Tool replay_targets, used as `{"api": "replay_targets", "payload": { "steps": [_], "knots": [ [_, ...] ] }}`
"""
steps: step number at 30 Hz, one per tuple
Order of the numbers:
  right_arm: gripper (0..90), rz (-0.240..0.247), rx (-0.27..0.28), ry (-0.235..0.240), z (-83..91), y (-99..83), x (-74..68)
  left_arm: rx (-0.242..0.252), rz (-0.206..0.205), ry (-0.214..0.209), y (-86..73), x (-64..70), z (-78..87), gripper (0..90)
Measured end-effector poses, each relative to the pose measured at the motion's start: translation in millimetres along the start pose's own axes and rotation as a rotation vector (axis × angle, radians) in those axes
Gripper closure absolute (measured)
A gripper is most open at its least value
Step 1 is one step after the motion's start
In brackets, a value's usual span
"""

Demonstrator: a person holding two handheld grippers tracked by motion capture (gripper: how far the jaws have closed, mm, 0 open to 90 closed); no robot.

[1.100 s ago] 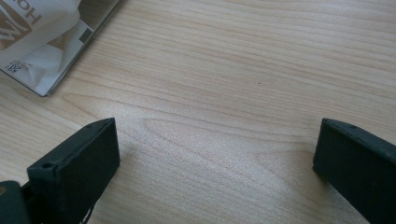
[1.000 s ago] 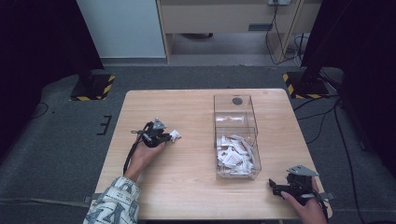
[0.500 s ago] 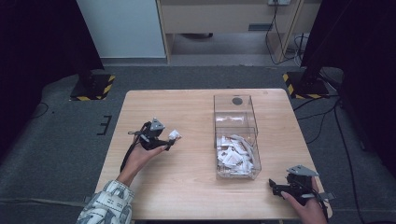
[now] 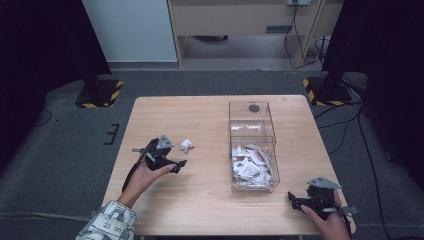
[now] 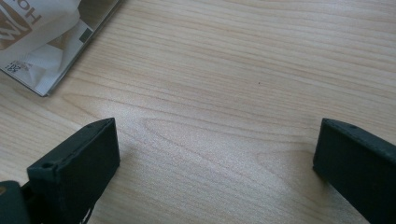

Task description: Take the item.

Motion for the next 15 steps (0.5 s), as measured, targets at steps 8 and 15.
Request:
{"api": "replay_targets", "payload": {
  "steps": [8, 15],
  "knots": [
    [0.9, 0.002, 0.000, 0.000, 0.0, 0.0, 0.1, -0.049, 0.035, 0.000, -37.2, -4.6, 0.9, 6.8],
    [0.9, -0.001, 0.000, -0.001, -0.1, 0.0, 0.0, -0.096, 0.071, 0.007, -66.9, -15.4, -7.7, 6.7]
  ]
}}
Point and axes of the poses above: each handheld gripper's, and its own axes: z roughly backward along the jaws, y roughly out of its top, x roughly to its right, the point moved 6 cm from there along -z, roughly forward along the jaws, and after that the axes turned 10 degrees about -x, right-handed, at the moved point
